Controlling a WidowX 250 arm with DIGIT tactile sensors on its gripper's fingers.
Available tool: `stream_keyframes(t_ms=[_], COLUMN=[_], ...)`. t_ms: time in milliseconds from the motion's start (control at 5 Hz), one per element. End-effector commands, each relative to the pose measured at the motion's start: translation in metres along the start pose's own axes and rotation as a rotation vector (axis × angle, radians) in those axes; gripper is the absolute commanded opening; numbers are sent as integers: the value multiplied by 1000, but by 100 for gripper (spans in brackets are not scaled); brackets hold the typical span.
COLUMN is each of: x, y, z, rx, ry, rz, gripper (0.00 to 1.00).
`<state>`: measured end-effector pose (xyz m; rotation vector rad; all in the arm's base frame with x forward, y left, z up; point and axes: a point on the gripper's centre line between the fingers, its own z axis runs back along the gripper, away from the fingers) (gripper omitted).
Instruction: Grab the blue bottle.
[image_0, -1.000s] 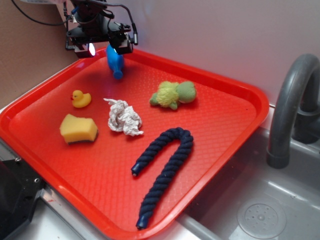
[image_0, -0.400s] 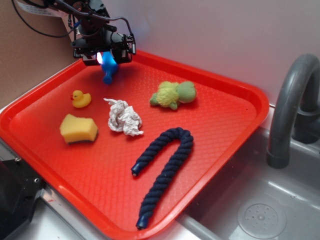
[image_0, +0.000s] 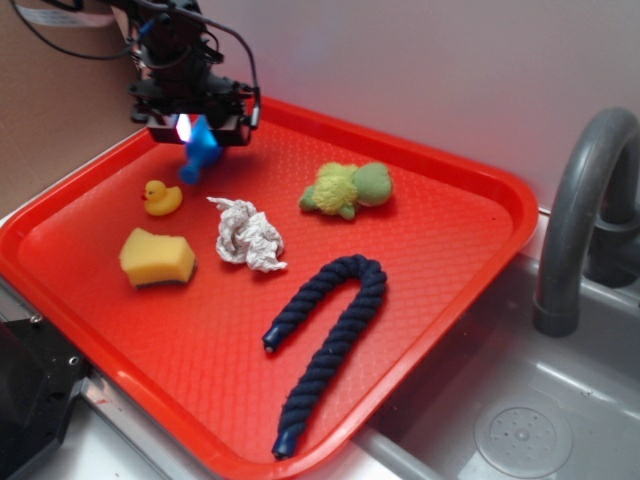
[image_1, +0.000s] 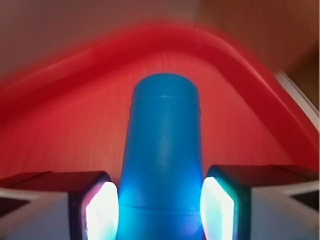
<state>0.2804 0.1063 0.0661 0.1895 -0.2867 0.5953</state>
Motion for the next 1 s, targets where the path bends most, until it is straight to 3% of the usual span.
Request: stream_keyframes(t_ms=[0, 200, 600, 800], x=[-26, -33, -27, -27], y=[-17, -13, -13, -19], z=[135, 168, 198, 191], rx=[-162, -198, -234, -202], ry=[71, 100, -17, -11], rz=[-401, -500, -473, -520], gripper=[0, 0, 0, 14])
